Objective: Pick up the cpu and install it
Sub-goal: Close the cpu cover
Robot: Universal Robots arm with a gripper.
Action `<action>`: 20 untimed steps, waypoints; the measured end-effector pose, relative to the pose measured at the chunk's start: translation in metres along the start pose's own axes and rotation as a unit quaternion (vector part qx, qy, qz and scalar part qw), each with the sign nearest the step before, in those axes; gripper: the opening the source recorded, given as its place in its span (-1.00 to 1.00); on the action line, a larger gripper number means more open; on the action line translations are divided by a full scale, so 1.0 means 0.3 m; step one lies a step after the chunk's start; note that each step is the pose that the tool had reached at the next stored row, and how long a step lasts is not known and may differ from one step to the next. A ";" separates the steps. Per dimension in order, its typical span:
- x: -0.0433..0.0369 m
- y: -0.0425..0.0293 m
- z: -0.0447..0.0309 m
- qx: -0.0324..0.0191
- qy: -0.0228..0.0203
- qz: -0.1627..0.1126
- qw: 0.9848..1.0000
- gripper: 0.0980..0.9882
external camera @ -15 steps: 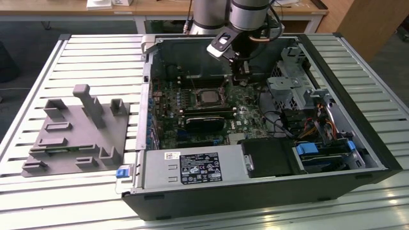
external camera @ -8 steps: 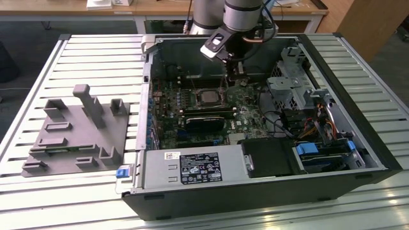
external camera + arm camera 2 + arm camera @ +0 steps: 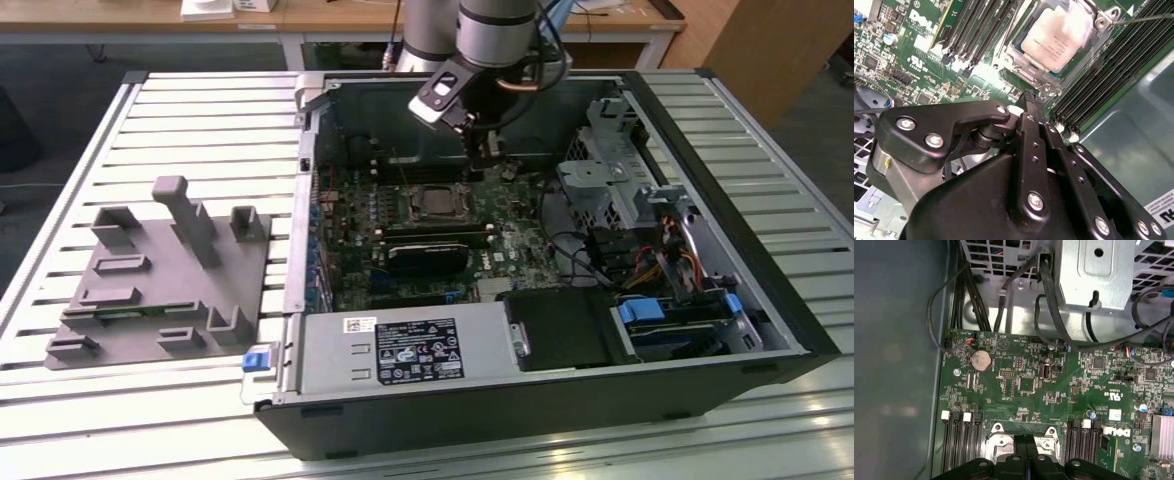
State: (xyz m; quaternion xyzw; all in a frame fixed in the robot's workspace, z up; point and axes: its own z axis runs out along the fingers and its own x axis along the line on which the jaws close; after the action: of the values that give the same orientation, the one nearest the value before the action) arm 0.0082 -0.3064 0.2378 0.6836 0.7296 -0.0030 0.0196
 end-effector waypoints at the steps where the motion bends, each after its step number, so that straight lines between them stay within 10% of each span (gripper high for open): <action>1: 0.000 -0.002 0.001 0.000 0.000 0.000 1.000 -0.98; 20: 0.001 -0.067 0.042 0.001 0.000 0.000 1.000 -0.98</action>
State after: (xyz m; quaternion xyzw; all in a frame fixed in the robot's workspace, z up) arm -0.0117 -0.3079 0.2249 0.6835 0.7297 -0.0036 0.0190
